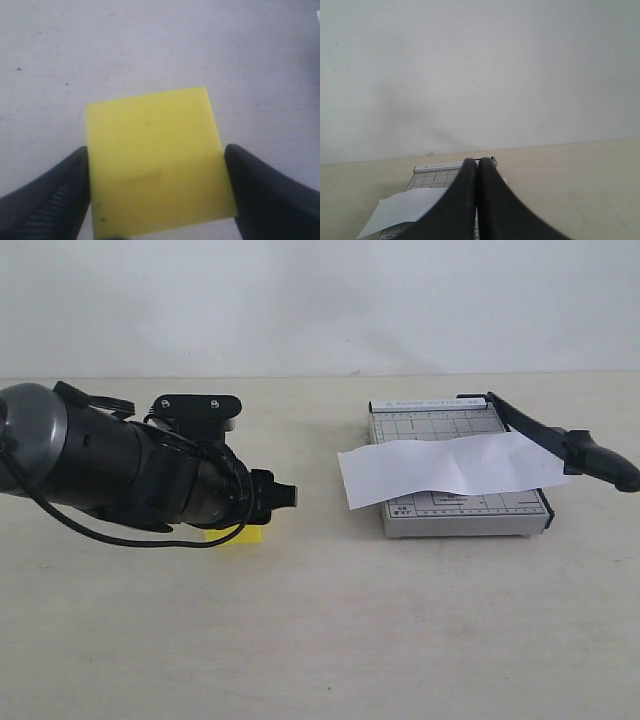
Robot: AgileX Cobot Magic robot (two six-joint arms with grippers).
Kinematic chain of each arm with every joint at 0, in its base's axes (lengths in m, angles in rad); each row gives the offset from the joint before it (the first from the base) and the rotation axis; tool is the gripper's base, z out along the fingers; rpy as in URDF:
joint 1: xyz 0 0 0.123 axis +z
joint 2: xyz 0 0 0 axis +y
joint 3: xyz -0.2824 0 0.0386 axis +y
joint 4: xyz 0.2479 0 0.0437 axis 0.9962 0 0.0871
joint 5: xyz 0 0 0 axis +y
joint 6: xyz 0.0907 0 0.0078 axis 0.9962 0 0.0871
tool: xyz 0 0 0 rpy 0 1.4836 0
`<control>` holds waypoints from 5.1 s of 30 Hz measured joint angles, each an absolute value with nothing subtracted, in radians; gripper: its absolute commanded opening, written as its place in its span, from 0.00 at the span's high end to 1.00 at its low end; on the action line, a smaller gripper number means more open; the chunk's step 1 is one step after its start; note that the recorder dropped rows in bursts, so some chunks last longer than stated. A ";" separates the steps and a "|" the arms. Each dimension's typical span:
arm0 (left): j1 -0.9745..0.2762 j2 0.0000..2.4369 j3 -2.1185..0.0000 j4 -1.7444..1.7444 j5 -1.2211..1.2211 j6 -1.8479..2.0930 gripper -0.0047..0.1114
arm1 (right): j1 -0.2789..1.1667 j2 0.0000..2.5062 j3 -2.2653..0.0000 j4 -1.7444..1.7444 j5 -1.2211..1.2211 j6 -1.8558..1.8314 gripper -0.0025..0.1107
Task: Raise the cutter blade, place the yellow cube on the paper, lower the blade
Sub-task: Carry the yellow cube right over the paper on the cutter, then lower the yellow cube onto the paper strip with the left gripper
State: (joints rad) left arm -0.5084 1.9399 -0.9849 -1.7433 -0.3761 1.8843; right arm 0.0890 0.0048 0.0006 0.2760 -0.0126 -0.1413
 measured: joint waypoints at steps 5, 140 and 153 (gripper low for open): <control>-0.508 1.940 -0.985 -1.743 -0.376 1.884 0.92 | 0.089 0.005 0.001 0.276 -0.013 -0.141 0.98; -0.673 2.244 -1.578 -1.743 -0.090 2.355 0.56 | 0.089 0.005 0.001 0.280 -0.013 -0.141 0.98; -0.673 2.244 -1.604 -1.743 -0.121 2.355 0.54 | 0.089 0.005 0.001 0.280 -0.013 -0.141 0.98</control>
